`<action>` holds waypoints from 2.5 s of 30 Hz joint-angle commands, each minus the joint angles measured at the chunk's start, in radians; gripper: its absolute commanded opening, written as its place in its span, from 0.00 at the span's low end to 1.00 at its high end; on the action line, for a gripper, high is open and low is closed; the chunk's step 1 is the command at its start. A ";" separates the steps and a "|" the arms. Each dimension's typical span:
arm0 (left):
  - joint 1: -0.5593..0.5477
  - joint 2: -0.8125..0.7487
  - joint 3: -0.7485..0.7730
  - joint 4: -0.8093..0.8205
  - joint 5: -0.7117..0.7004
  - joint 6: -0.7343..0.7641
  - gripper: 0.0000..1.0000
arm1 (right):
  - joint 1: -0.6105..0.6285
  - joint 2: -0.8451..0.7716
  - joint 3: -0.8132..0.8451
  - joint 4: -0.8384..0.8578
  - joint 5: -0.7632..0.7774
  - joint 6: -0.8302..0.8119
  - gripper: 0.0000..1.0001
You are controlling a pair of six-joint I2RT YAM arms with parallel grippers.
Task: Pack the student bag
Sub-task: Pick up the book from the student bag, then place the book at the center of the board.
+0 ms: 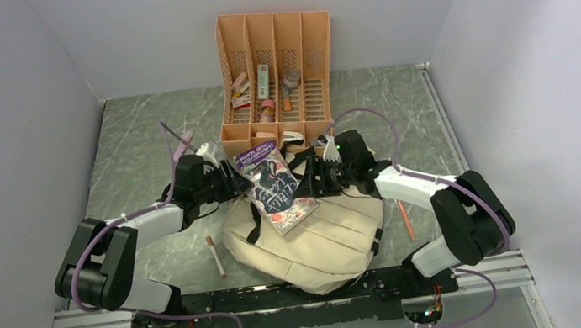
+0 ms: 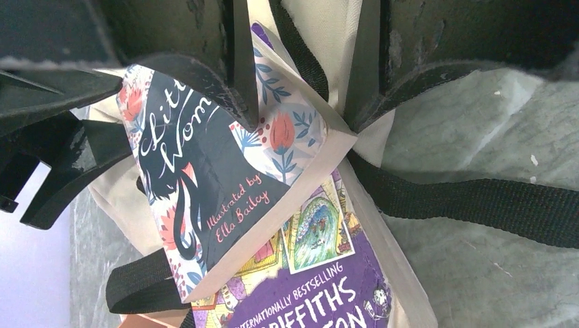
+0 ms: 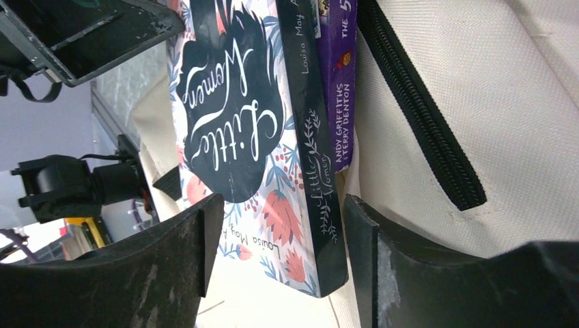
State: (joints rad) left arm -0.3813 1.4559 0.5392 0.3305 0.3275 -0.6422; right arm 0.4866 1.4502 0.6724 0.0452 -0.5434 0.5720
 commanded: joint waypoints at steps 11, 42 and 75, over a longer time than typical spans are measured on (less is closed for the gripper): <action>-0.048 0.023 0.002 -0.095 -0.085 0.060 0.52 | -0.003 -0.038 0.002 0.077 -0.198 0.068 0.72; -0.073 -0.154 0.144 -0.309 -0.188 0.103 0.67 | -0.010 -0.089 0.088 -0.090 0.032 -0.021 0.13; 0.017 -0.331 0.409 -0.576 -0.407 0.297 0.97 | -0.465 -0.082 0.379 -0.055 0.507 -0.025 0.00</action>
State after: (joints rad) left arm -0.3717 1.1427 0.9619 -0.2737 -0.1268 -0.3576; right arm 0.0589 1.3113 1.0004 -0.2108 0.0635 0.5076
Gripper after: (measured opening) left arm 0.971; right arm 0.301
